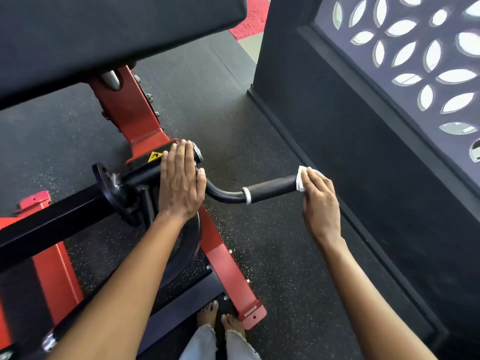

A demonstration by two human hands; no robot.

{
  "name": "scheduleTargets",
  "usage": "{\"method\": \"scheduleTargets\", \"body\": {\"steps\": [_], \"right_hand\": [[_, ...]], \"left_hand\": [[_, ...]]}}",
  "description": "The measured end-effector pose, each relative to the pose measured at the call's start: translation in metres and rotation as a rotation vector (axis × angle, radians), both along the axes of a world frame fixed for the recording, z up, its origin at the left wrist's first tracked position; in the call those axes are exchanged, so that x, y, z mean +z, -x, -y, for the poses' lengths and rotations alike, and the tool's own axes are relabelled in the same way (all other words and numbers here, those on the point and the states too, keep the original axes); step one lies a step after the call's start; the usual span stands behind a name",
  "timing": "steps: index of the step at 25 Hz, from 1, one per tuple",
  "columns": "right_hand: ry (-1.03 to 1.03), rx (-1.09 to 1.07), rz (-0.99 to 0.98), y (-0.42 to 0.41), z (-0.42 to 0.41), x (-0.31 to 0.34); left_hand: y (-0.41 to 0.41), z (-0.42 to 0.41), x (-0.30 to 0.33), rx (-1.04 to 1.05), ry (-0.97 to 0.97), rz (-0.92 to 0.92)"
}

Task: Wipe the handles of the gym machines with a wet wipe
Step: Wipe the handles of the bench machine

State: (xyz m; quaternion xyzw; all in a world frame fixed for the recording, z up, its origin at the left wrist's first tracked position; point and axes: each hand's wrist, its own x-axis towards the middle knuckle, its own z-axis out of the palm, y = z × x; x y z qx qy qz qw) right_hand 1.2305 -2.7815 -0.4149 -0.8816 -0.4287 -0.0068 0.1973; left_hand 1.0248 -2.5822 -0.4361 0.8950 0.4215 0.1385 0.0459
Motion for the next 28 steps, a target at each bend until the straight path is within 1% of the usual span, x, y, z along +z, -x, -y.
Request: {"method": "scheduleTargets", "body": {"steps": [5,8,10,12,14,17,19,21,28], "right_hand": [[-0.038,0.067,0.025,0.051,-0.011,0.003],[-0.041,0.178,0.011,0.089,-0.022,0.004],[-0.052,0.242,0.005,0.1,-0.027,0.009],[-0.036,0.295,0.041,0.094,-0.033,0.018],[0.094,0.349,0.04,0.08,-0.043,0.03],[0.335,0.401,-0.089,0.058,-0.064,0.044],[0.395,0.412,-0.158,0.046,-0.075,0.047],[0.439,0.4,-0.156,0.031,-0.077,0.046],[0.576,0.244,-0.058,-0.038,-0.054,0.044]], "left_hand": [[0.0,0.0,0.0,0.012,-0.006,-0.018],[0.001,0.001,0.0,0.019,-0.009,-0.022],[0.0,0.001,0.0,0.018,-0.009,-0.026],[0.0,0.001,0.0,0.016,-0.009,-0.029],[0.0,0.0,0.001,0.012,-0.011,-0.031],[0.0,0.0,0.001,0.012,-0.016,-0.031],[0.001,0.0,0.001,0.009,-0.016,-0.032],[0.001,0.0,0.002,0.006,-0.012,-0.033],[0.001,0.0,0.003,0.008,-0.024,-0.029]]}}
